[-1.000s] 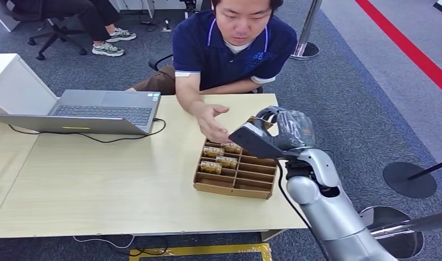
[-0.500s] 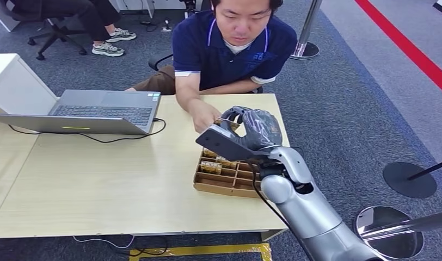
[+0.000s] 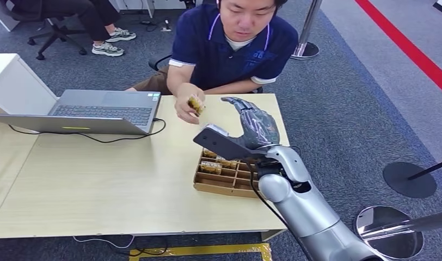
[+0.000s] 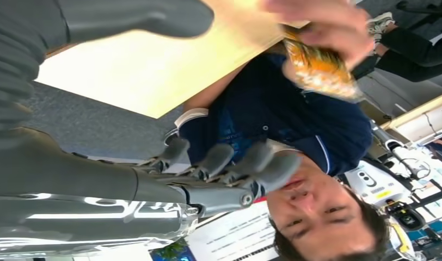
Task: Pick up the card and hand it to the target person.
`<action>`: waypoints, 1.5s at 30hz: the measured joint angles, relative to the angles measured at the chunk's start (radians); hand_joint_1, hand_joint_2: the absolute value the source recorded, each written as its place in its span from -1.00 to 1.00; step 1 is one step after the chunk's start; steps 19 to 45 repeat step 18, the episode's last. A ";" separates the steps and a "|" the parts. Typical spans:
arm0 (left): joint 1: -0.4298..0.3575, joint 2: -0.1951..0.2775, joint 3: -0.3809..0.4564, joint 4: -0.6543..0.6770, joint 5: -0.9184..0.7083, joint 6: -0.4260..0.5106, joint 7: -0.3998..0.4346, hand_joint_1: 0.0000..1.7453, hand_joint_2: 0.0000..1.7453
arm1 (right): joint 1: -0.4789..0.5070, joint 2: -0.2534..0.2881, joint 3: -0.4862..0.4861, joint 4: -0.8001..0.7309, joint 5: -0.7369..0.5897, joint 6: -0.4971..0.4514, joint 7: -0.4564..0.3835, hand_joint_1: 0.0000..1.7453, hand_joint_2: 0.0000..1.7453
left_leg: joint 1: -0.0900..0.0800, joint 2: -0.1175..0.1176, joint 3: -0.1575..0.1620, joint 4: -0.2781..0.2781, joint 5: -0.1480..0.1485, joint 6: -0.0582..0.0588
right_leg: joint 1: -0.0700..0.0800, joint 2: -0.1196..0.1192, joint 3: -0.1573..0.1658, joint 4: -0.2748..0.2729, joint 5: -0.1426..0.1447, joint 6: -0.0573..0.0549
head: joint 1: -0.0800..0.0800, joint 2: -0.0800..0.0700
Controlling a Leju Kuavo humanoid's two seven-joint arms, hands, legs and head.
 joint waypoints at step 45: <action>0.006 -0.008 -0.001 0.000 0.014 0.013 0.006 -1.00 -1.00 | 0.001 -0.007 -0.009 0.006 -0.004 -0.054 0.013 -1.00 1.00 | 0.000 0.000 0.000 0.000 0.000 0.000 | 0.000 0.000 0.000 0.000 0.000 0.000 | 0.000 0.000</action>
